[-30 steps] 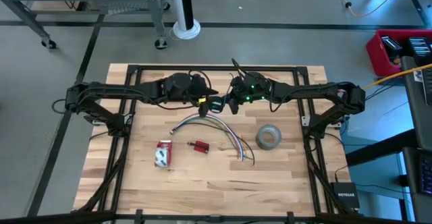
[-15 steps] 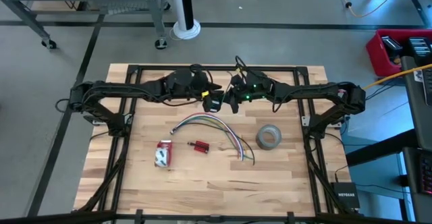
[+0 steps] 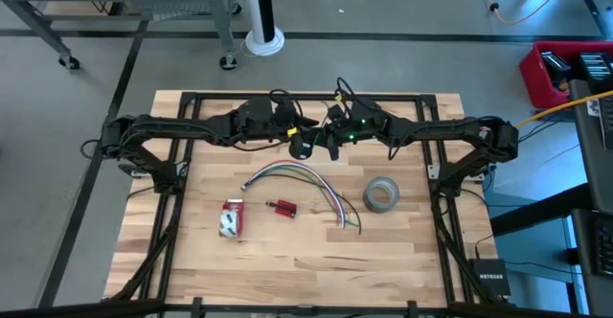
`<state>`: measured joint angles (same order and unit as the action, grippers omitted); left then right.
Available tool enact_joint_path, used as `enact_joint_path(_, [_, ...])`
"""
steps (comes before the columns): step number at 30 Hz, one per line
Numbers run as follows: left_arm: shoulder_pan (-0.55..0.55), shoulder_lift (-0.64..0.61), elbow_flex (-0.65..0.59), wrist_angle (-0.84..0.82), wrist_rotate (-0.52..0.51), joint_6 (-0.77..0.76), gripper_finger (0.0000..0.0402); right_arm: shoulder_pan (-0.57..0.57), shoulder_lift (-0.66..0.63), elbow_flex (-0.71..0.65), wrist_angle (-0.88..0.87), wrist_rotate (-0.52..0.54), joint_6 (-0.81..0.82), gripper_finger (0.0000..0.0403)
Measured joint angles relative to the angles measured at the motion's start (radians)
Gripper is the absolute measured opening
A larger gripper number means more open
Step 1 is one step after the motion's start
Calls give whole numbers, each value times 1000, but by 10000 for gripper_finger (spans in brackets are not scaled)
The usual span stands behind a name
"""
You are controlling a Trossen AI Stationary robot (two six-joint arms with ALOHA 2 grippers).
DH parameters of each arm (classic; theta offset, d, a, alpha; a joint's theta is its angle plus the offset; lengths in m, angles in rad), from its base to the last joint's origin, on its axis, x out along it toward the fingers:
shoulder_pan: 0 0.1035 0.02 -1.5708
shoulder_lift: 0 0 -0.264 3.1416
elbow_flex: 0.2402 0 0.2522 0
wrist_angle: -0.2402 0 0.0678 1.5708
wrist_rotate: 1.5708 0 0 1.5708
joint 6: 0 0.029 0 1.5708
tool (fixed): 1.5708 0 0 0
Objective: Coil cords
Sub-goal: Coil the green wire onto the black spool
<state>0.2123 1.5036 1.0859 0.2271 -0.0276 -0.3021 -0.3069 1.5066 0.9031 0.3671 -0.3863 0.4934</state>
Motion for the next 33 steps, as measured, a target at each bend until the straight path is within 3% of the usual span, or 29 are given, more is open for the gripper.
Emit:
enact_joint_path(13, [0, 18, 0, 81, 25, -12, 117, 0, 0, 0, 44, 0, 11, 1])
enact_joint_path(22, [0, 18, 0, 77, 25, -36, 92, 0, 0, -1, 48, 0, 11, 1])
enact_joint_path(33, [0, 22, 0, 74, 25, -43, 90, 0, 0, -1, 55, 0, 11, 1])
